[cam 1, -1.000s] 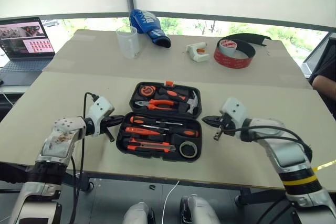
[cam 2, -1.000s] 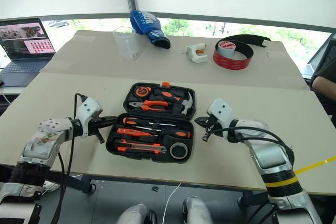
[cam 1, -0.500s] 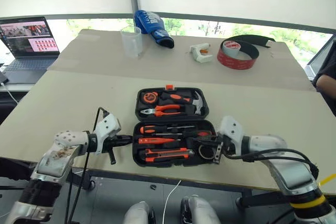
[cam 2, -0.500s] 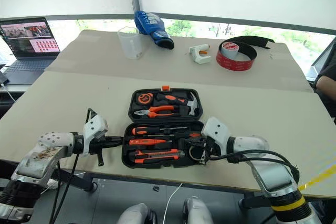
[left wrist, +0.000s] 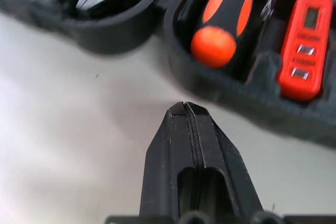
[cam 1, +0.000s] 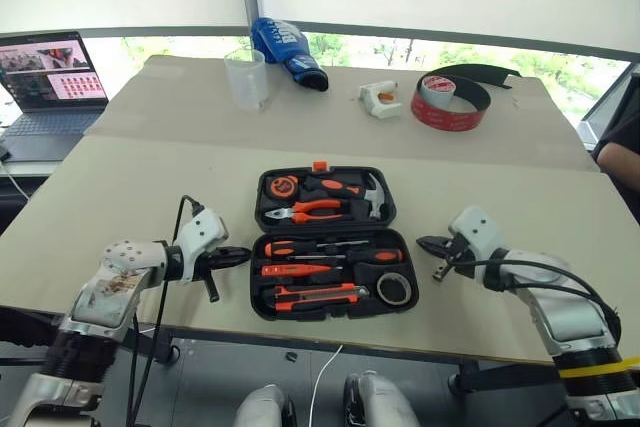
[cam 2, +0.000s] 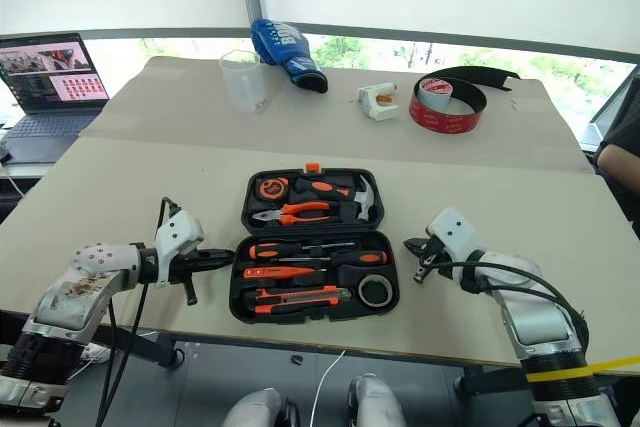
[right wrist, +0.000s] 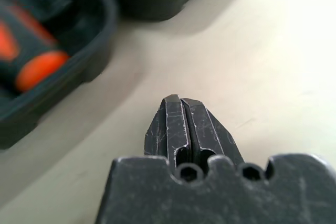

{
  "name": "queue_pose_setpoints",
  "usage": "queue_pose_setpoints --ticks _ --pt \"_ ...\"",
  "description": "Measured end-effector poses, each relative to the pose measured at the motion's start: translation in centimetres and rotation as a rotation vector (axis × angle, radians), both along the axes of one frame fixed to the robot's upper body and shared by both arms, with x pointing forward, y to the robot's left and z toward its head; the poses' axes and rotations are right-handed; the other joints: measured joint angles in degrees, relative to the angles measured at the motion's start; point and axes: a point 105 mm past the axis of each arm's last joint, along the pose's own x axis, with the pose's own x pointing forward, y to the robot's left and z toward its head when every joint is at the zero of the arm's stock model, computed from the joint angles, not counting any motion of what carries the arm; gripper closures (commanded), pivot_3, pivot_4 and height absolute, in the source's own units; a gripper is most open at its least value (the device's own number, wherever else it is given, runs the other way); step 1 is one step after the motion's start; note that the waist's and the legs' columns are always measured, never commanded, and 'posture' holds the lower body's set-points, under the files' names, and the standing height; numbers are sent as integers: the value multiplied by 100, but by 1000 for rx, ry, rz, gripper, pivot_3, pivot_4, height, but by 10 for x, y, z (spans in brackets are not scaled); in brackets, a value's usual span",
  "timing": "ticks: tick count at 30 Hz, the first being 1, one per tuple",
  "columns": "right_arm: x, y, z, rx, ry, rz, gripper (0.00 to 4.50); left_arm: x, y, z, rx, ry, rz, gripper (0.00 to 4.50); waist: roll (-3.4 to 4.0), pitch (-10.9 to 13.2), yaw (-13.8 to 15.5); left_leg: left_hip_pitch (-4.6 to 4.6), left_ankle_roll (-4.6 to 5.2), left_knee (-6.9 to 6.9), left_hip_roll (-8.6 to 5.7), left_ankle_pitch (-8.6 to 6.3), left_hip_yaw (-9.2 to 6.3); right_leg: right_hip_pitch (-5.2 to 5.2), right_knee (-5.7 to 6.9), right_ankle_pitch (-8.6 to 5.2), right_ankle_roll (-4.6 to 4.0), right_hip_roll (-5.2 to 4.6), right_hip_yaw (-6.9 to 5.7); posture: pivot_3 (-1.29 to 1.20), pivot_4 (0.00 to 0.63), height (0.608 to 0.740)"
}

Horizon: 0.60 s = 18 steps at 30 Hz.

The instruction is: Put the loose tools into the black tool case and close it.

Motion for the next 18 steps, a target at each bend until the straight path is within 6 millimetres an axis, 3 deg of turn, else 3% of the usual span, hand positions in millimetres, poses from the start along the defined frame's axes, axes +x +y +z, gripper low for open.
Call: queue_pose_setpoints --ticks 3,10,18 --pt "-11 16 5 27 -3 93 4500 -2 -1 -1 -6 16 -12 4467 0 0 3 2 -1 1 3 1 -3 0 4 -8 14 0 -2 0 150 730" --pt "-54 25 -2 58 101 256 4500 -16 5 -3 22 95 -50 4467 0 0 17 1 0 -1 3 0 -6 1 -1 -8 13 2 -2 0 150 730" --pt "-57 25 -7 28 105 253 4500 -14 10 -3 67 64 -67 4467 0 0 30 3 0 1 3 0 -6 2 1 -9 14 1 -2 0 150 730"
